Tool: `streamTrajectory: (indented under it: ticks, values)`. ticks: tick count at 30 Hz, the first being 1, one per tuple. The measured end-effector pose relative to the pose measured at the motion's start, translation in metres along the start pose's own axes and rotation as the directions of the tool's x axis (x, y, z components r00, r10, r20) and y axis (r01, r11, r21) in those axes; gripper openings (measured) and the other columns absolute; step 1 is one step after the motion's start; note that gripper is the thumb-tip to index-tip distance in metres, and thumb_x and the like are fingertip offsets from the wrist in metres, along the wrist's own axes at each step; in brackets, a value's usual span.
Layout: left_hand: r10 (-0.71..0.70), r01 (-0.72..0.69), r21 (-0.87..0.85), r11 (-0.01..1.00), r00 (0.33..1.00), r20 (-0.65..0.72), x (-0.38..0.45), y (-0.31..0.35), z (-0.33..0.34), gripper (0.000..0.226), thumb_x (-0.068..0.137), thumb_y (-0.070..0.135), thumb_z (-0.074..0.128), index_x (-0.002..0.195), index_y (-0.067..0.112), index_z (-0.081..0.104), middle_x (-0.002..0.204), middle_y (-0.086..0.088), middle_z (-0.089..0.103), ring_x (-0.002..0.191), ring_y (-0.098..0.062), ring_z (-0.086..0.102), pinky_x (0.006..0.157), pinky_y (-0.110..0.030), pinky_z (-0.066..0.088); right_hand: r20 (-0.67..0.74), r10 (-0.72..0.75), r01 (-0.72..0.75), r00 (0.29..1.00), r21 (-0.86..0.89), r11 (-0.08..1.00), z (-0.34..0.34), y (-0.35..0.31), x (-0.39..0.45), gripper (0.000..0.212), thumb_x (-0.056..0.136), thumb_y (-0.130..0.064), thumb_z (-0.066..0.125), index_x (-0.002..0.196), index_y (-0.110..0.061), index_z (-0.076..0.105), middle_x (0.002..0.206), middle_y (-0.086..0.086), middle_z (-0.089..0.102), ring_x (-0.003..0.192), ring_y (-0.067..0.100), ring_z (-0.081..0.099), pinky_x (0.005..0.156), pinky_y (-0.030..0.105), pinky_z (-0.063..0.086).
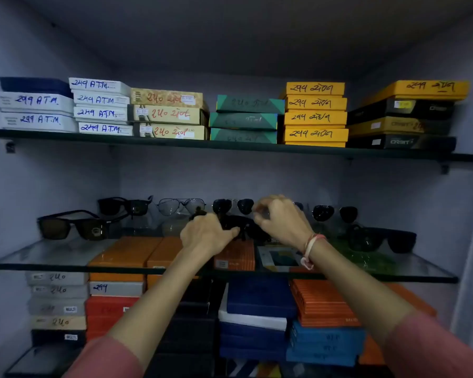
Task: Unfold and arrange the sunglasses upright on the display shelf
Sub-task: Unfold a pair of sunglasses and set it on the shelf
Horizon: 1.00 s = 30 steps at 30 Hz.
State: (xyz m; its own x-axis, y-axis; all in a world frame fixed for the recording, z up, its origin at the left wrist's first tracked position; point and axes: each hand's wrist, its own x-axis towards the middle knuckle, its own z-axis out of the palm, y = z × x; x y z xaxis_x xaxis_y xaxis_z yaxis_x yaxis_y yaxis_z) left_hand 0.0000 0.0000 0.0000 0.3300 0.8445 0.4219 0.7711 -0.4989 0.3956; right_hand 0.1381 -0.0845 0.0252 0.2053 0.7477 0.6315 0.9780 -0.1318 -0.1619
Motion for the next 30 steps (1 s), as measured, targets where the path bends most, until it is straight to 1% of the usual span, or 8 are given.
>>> streamTrajectory:
  ticks: [3, 8, 14, 17, 19, 25, 28, 30]
  values:
    - [-0.062, 0.065, -0.06, 0.996, 0.997, 0.047, 0.009, -0.004, 0.0, 0.046, 0.081, 0.051, 0.067, 0.109, 0.015, 0.064, 0.114, -0.009, 0.069, 0.107, -0.03, 0.064, 0.079, -0.035, 0.048, 0.077, 0.011, -0.017, 0.997, 0.078, 0.997, 0.006, 0.003, 0.007, 0.026, 0.089, -0.027, 0.058, 0.109, -0.019, 0.071, 0.115, 0.001, 0.07, 0.105, 0.019, 0.063, 0.088, 0.035, 0.053]
    - [-0.087, 0.095, -0.078, 0.992, 0.992, 0.097, 0.02, -0.018, -0.008, 0.054, 0.076, 0.05, 0.071, 0.117, 0.016, 0.061, 0.12, -0.006, 0.065, 0.113, -0.029, 0.061, 0.086, -0.036, 0.048, 0.093, 0.042, -0.059, 0.995, 0.183, 0.981, 0.016, 0.002, 0.018, 0.022, 0.086, -0.026, 0.061, 0.103, -0.02, 0.073, 0.106, -0.002, 0.073, 0.097, 0.015, 0.067, 0.085, 0.033, 0.056]
    - [-0.057, 0.069, -0.076, 0.995, 0.988, 0.145, 0.03, -0.049, -0.021, 0.032, 0.081, 0.046, 0.063, 0.085, 0.015, 0.067, 0.082, -0.003, 0.065, 0.082, -0.025, 0.066, 0.073, -0.032, 0.052, 0.106, 0.028, -0.051, 0.994, 0.213, 0.976, 0.03, -0.016, 0.03, 0.022, 0.085, -0.025, 0.063, 0.102, -0.021, 0.075, 0.103, -0.003, 0.075, 0.095, 0.014, 0.068, 0.085, 0.028, 0.054]
    - [0.022, -0.01, -0.164, 0.986, 0.997, 0.074, 0.035, -0.067, -0.028, 0.028, 0.088, 0.035, 0.061, 0.108, 0.016, 0.067, 0.099, -0.004, 0.07, 0.09, -0.023, 0.065, 0.082, -0.034, 0.053, 0.091, 0.006, -0.029, 0.996, 0.248, 0.968, 0.037, -0.031, 0.038, 0.023, 0.086, -0.022, 0.063, 0.105, -0.02, 0.075, 0.104, -0.002, 0.075, 0.095, 0.014, 0.069, 0.089, 0.034, 0.056]
    - [0.067, -0.059, -0.203, 0.977, 0.997, 0.033, 0.042, -0.079, -0.038, 0.028, 0.092, 0.028, 0.058, 0.117, 0.017, 0.065, 0.104, -0.006, 0.071, 0.081, -0.02, 0.064, 0.074, -0.031, 0.051, 0.069, -0.005, -0.013, 0.998, 0.251, 0.968, 0.041, -0.039, 0.045, 0.023, 0.088, -0.02, 0.064, 0.109, -0.018, 0.074, 0.107, -0.001, 0.075, 0.096, 0.015, 0.068, 0.09, 0.034, 0.056]
    - [0.118, -0.076, -0.49, 0.868, 0.992, 0.055, 0.064, -0.115, -0.072, 0.023, 0.092, 0.021, 0.063, 0.112, 0.014, 0.069, 0.111, -0.006, 0.069, 0.103, -0.021, 0.06, 0.084, -0.032, 0.045, 0.056, -0.011, -0.005, 0.998, 0.27, 0.963, 0.049, -0.061, 0.061, 0.035, 0.095, -0.022, 0.058, 0.128, -0.014, 0.065, 0.132, 0.005, 0.065, 0.12, 0.022, 0.061, 0.105, 0.034, 0.047]
    - [0.157, -0.051, -0.615, 0.787, 0.98, 0.12, 0.067, -0.133, -0.086, 0.015, 0.09, 0.02, 0.065, 0.104, 0.021, 0.07, 0.1, 0.001, 0.069, 0.099, -0.017, 0.059, 0.074, -0.024, 0.043, 0.036, -0.007, -0.005, 0.999, 0.32, 0.947, 0.048, -0.072, 0.063, 0.031, 0.094, -0.021, 0.061, 0.123, -0.012, 0.069, 0.126, 0.004, 0.069, 0.115, 0.017, 0.065, 0.104, 0.032, 0.048]
    - [0.189, -0.048, -0.622, 0.781, 0.968, 0.163, 0.07, -0.145, -0.093, 0.012, 0.09, 0.02, 0.065, 0.098, 0.028, 0.07, 0.105, -0.001, 0.069, 0.101, -0.016, 0.058, 0.078, -0.028, 0.04, 0.046, -0.023, 0.006, 0.999, 0.331, 0.944, 0.045, -0.078, 0.063, 0.028, 0.09, -0.025, 0.066, 0.114, -0.012, 0.074, 0.116, 0.003, 0.074, 0.103, 0.015, 0.07, 0.098, 0.033, 0.054]
